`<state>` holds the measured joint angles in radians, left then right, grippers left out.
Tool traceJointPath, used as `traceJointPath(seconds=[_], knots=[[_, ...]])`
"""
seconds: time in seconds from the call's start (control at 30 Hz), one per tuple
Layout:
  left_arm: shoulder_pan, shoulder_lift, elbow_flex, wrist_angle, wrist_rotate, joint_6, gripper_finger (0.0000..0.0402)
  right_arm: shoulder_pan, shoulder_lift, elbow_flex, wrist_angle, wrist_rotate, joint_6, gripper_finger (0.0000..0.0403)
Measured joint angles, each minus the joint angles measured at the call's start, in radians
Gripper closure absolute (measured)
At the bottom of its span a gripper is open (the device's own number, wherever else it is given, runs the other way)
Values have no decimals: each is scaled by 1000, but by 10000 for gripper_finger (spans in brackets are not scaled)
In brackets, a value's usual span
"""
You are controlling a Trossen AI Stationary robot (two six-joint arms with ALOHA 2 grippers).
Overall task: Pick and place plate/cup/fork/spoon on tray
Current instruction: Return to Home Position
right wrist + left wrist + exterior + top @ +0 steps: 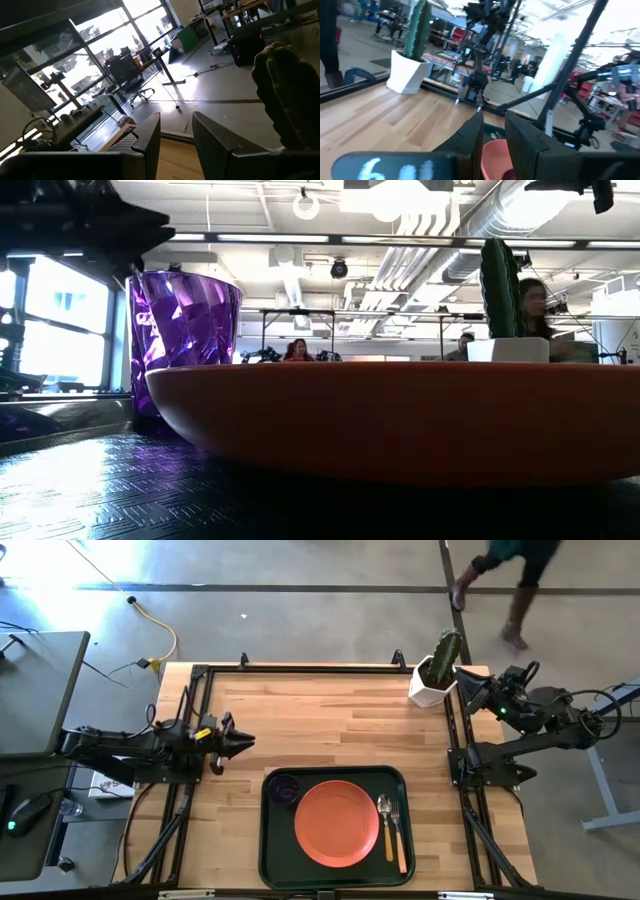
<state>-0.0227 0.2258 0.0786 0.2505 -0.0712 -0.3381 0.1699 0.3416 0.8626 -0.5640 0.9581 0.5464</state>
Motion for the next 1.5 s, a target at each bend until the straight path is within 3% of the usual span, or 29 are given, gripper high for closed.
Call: traceJointPath(seconds=[0.3, 0.77, 1.13, 1.5], knots=[[0, -106, -68, -36, 36, 24, 330, 0, 0, 0, 0, -7, 24, 300], [10, -131, -67, -45, 30, 242, 330, 0, -1, 0, -51, -125, -26, 300], [10, -131, -67, -45, 30, 193, 330, 0, -36, -1, -166, -347, -141, 300], [9, -131, -67, -46, 30, 193, 330, 0, -229, -1, -210, -571, -238, 300]])
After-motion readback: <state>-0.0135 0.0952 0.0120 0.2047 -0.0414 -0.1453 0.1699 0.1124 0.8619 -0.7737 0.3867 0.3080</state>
